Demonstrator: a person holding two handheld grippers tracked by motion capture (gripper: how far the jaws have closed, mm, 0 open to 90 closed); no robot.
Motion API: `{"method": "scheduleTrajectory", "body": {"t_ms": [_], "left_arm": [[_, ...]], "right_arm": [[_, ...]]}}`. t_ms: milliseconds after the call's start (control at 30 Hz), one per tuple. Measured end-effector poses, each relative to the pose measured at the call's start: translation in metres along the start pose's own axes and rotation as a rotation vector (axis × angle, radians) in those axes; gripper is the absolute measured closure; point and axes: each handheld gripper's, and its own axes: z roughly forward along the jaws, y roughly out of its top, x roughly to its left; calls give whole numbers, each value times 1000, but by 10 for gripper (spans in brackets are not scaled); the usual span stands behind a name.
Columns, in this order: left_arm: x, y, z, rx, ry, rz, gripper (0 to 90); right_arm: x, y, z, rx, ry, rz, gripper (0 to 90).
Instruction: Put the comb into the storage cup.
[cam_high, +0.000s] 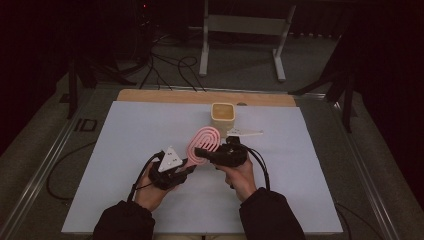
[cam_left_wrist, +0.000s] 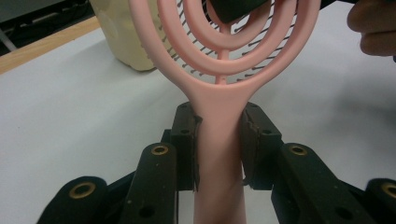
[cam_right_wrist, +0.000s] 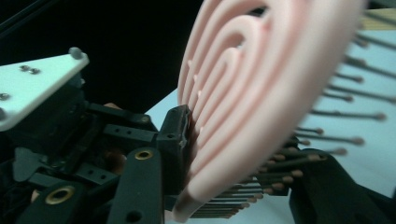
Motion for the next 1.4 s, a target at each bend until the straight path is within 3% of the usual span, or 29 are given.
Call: {"method": "scheduleTrajectory", "body": {"t_ms": [167,567,867,1100,1400], "left_arm": [[1,0,-1,-5,0,-4,708],[1,0,0,-6,3,-15,660],[4,-2,-1,-16,25,-46,410],[8,-4,-8,-46,57,-82,161],[22,-13,-26,-74,115,-115,3]], "right_arm": [[3,3,1,-1,29,6,633],[6,4,3,-10,26,-10,636],[5,6,0,-32,6,-11,637],[3,6,-2,-39,-11,-12,637],[2,8,-5,-42,-26,-16,637]]}}
